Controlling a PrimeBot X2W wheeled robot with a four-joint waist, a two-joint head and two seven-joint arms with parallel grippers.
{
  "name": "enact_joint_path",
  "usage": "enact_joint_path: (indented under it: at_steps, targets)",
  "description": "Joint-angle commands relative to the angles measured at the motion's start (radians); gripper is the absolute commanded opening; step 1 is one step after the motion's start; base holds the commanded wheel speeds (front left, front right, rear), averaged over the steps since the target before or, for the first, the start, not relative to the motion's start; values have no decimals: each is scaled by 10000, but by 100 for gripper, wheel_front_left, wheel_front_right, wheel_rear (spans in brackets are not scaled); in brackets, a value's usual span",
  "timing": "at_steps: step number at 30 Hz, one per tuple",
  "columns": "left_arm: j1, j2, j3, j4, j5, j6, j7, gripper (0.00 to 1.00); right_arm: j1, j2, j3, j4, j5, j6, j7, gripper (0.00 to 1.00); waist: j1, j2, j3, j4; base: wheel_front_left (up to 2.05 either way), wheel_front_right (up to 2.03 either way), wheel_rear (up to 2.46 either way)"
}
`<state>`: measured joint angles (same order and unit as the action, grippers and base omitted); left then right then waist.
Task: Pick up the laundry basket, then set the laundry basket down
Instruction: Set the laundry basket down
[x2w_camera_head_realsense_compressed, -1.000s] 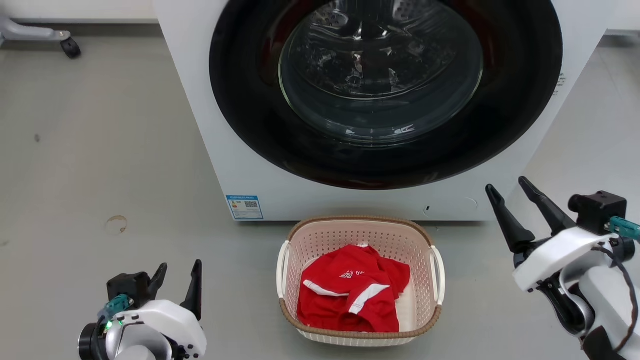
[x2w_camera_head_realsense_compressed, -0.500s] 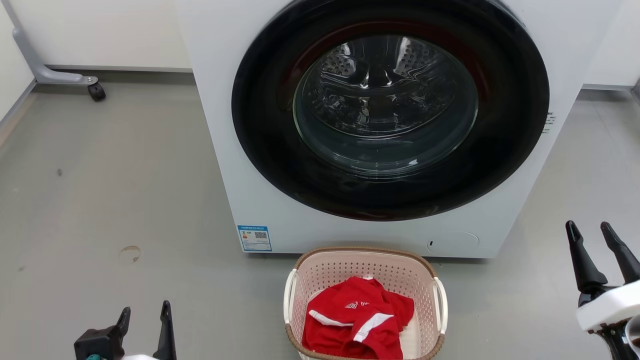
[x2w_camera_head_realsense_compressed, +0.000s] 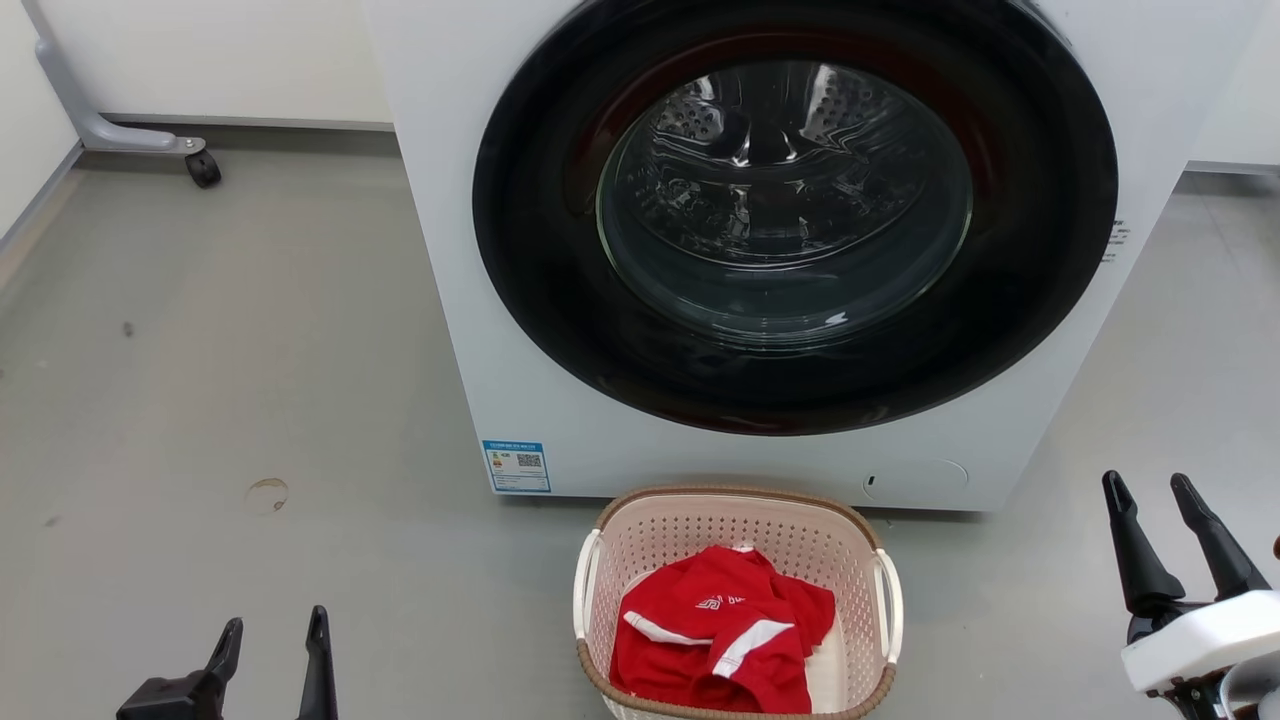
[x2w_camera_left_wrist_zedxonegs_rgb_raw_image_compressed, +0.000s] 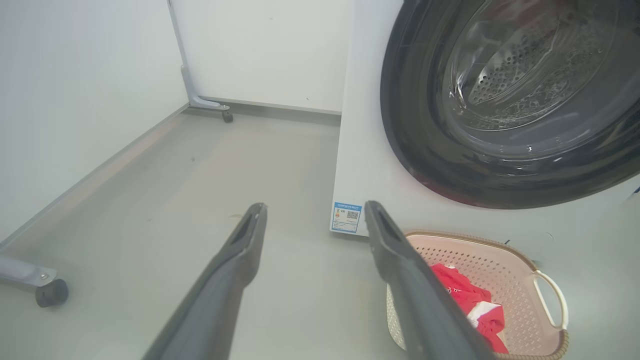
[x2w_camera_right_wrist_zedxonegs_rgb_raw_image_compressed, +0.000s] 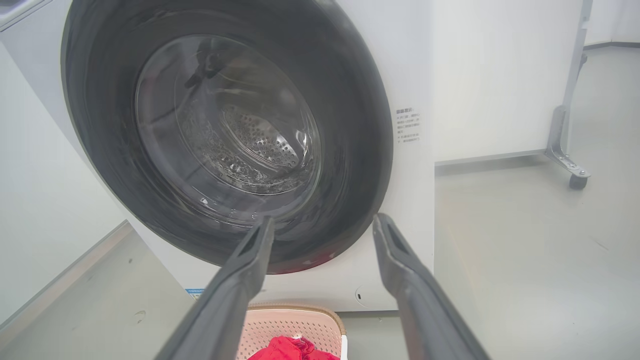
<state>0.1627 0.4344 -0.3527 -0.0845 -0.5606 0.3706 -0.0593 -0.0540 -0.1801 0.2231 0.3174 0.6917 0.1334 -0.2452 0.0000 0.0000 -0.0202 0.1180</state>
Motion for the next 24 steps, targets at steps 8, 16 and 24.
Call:
enact_joint_path:
  at_steps: [8, 16, 24]
  targets:
    - [-370, 336, 314, -402, 98, 69, 224, 100, -194, -184, 217, -268, -224, -27, 100, 100, 0, 0, 7, 62, 0, 0, 0]
    - [-601, 496, 115, -470, 56, -38, 739, 100, -275, -227, 393, -224, -244, -27, 233, 100, 0, 0, -61, 134, 0, 0, 0]
    - [-846, 624, -15, -719, 67, 35, 1276, 100, -423, -300, 494, -295, -262, -27, 501, 100, 0, 0, -166, 143, 0, 0, 0]
